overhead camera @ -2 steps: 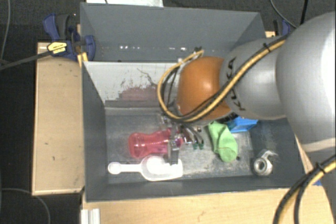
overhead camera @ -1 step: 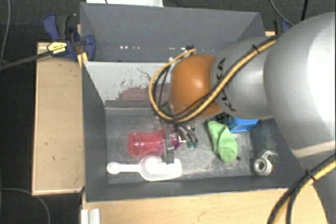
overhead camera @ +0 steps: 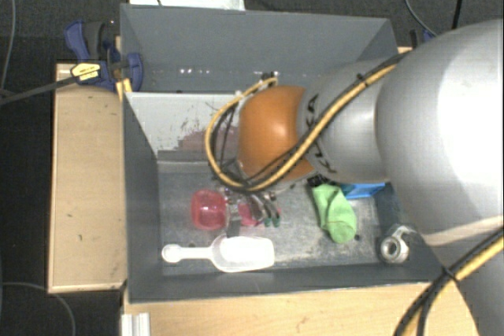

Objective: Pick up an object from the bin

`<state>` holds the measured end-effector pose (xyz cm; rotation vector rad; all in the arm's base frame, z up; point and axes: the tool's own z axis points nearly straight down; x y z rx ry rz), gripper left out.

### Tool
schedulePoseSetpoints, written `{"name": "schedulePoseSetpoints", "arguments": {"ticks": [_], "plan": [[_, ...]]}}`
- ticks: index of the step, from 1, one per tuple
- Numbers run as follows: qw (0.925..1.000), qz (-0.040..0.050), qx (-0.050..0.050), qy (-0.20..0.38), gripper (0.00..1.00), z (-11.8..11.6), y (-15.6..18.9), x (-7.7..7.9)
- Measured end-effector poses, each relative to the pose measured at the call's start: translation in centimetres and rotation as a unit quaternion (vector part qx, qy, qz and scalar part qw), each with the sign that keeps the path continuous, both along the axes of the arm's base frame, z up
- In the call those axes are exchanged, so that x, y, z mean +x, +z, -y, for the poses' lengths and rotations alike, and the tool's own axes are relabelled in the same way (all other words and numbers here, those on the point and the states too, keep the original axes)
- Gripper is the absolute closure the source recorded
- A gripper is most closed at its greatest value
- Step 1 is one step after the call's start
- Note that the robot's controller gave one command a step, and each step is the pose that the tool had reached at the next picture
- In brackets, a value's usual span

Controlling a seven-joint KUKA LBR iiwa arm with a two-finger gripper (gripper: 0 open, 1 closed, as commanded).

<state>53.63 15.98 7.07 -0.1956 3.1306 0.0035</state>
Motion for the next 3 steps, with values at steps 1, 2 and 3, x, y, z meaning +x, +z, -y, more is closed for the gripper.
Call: {"name": "schedulePoseSetpoints", "arguments": {"ticks": [1,2,3], "plan": [[1.0000,-0.0002,0.000,-0.001,1.00,0.1,0.0,0.0],[1.0000,-0.0027,-0.001,-0.002,1.00,0.2,0.5,-0.1],[1.0000,-0.0071,-0.002,-0.002,1.00,0.2,2.5,-0.3]]}}
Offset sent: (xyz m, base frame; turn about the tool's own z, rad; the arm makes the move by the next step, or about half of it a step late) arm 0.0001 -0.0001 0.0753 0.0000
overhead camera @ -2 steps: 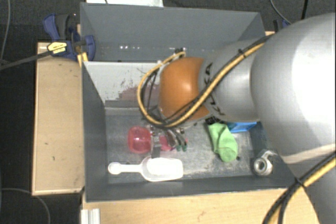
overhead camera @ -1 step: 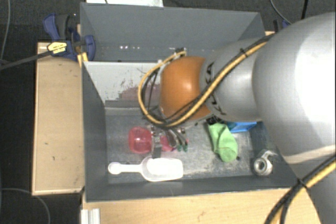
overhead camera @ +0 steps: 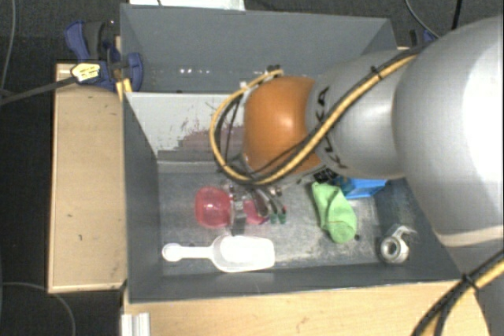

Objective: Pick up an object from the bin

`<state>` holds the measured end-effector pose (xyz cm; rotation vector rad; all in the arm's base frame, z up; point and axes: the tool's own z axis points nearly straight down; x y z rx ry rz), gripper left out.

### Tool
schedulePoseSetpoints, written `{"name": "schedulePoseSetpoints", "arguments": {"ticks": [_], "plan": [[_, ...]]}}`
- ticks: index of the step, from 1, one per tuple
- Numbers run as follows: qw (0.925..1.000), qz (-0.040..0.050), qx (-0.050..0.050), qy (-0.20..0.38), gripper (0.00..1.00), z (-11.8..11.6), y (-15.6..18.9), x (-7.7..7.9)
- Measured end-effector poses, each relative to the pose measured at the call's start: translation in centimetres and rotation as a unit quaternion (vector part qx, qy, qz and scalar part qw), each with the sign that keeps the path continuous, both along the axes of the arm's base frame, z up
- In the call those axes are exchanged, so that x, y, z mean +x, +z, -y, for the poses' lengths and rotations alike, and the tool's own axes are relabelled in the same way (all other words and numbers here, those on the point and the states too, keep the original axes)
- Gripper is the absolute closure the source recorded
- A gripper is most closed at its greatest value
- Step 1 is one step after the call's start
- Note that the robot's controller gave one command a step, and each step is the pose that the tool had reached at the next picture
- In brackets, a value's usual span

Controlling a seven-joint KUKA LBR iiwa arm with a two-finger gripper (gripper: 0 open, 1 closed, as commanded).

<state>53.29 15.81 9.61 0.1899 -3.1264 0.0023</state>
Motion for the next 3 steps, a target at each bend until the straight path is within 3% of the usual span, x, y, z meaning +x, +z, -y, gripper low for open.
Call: {"name": "schedulePoseSetpoints", "arguments": {"ticks": [2,3], "plan": [[1.0000,0.0073,0.002,0.000,1.00,-0.1,3.9,0.3],[1.0000,0.0062,0.002,-0.001,1.00,-0.1,4.8,0.3]]}}
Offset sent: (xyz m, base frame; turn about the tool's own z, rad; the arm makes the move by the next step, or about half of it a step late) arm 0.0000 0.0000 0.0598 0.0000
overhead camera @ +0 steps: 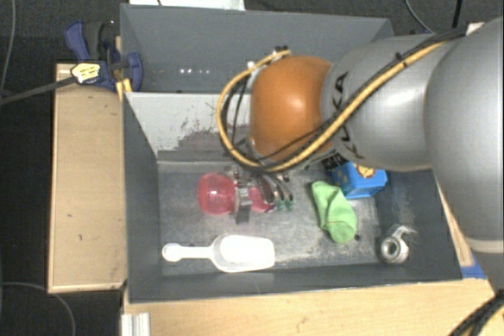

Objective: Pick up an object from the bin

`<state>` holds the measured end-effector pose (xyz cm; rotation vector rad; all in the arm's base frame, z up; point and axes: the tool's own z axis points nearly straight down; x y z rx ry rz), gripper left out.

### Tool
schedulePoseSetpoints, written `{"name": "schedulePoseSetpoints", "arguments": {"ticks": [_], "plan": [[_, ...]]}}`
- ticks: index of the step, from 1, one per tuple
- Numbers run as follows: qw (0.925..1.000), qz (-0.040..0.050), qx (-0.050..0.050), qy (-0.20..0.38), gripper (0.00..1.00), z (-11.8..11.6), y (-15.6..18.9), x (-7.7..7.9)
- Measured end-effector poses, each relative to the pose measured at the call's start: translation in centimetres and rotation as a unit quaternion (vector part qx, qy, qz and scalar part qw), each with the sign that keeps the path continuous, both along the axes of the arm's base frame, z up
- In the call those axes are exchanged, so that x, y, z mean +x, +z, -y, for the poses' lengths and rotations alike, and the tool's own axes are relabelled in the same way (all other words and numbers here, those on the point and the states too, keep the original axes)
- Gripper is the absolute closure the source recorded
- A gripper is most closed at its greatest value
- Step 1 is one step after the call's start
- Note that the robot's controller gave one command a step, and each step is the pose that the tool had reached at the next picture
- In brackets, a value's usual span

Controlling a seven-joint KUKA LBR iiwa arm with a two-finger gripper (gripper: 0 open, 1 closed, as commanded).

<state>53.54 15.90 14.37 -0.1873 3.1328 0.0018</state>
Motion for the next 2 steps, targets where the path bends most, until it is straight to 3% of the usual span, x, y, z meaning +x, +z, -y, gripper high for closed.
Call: {"name": "schedulePoseSetpoints", "arguments": {"ticks": [2], "plan": [[1.0000,-0.0018,-0.001,-0.001,1.00,0.0,2.8,-0.1]]}}
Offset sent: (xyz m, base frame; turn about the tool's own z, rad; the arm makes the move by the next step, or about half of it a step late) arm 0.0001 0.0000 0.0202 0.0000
